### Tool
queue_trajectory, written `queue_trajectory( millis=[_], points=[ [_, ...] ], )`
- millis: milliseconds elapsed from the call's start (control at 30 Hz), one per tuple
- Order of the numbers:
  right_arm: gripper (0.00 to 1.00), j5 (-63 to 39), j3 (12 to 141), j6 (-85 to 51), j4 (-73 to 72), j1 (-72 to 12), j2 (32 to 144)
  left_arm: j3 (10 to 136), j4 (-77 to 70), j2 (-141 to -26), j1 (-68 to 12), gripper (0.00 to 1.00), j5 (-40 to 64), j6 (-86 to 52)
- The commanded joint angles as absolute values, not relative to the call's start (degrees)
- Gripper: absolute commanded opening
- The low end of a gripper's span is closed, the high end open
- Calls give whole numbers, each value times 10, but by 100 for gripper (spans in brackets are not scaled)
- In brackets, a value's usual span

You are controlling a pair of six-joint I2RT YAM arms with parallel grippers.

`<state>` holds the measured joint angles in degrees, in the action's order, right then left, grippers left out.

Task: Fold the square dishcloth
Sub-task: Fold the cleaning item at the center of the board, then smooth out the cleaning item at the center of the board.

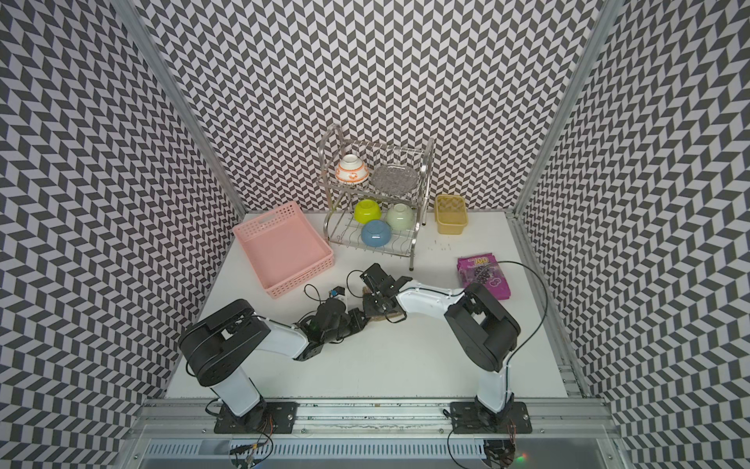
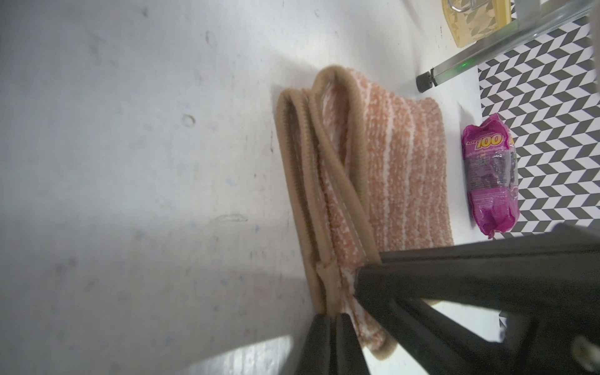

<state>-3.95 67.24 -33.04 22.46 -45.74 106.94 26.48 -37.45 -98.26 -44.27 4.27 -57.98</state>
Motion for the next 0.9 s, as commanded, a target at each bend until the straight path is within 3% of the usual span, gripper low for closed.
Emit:
queue_trajectory(
  millis=[0, 200, 400, 867],
  points=[
    [16, -48, 680, -328, 208, -458, 1044, 260, -346, -989, -449, 11, 38, -581],
    [24, -51, 669, -324, 205, -458, 998, 265, -340, -979, -449, 15, 29, -583],
    [24, -22, 655, -323, 214, -453, 961, 271, -326, -967, -449, 21, 13, -587],
    [24, 97, 553, -330, 216, -406, 862, 278, -193, -854, -455, 22, -105, -577]
  ],
)
